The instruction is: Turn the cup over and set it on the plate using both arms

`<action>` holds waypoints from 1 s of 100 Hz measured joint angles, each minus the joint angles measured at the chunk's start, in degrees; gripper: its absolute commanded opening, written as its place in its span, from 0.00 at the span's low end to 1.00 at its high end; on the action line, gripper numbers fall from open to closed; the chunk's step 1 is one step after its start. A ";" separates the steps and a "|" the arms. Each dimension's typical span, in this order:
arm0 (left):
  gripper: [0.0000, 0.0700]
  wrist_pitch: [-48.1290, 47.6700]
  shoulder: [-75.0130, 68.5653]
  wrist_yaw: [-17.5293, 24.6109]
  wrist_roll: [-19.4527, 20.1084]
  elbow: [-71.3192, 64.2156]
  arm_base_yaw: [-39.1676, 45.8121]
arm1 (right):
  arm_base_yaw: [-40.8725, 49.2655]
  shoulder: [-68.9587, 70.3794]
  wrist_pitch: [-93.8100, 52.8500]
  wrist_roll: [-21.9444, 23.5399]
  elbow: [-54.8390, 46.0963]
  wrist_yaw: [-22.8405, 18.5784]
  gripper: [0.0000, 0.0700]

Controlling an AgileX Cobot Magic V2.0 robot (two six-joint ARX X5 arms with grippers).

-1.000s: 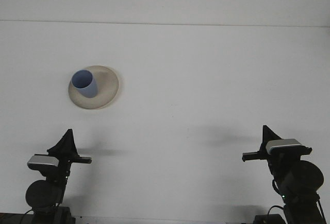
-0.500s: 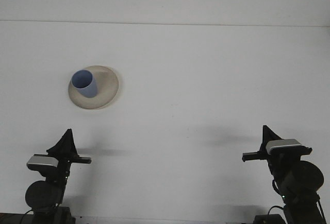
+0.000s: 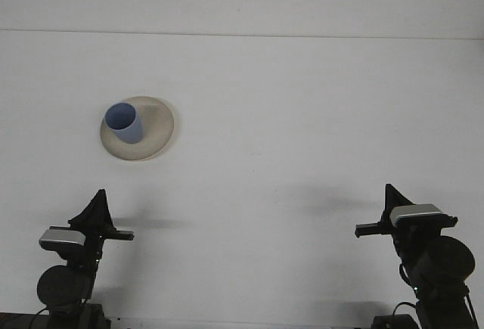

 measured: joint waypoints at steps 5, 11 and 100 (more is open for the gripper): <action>0.02 0.02 0.00 0.02 0.00 0.00 0.00 | 0.00 -0.94 0.42 0.00 -0.17 -0.07 0.00; 0.02 0.02 0.00 0.02 0.00 0.00 0.00 | 0.00 -2.40 2.29 0.00 -0.98 -0.07 0.00; 0.02 -0.24 0.04 0.02 -0.02 0.00 0.00 | -4.46 -23.58 26.53 0.00 -31.98 -0.11 0.00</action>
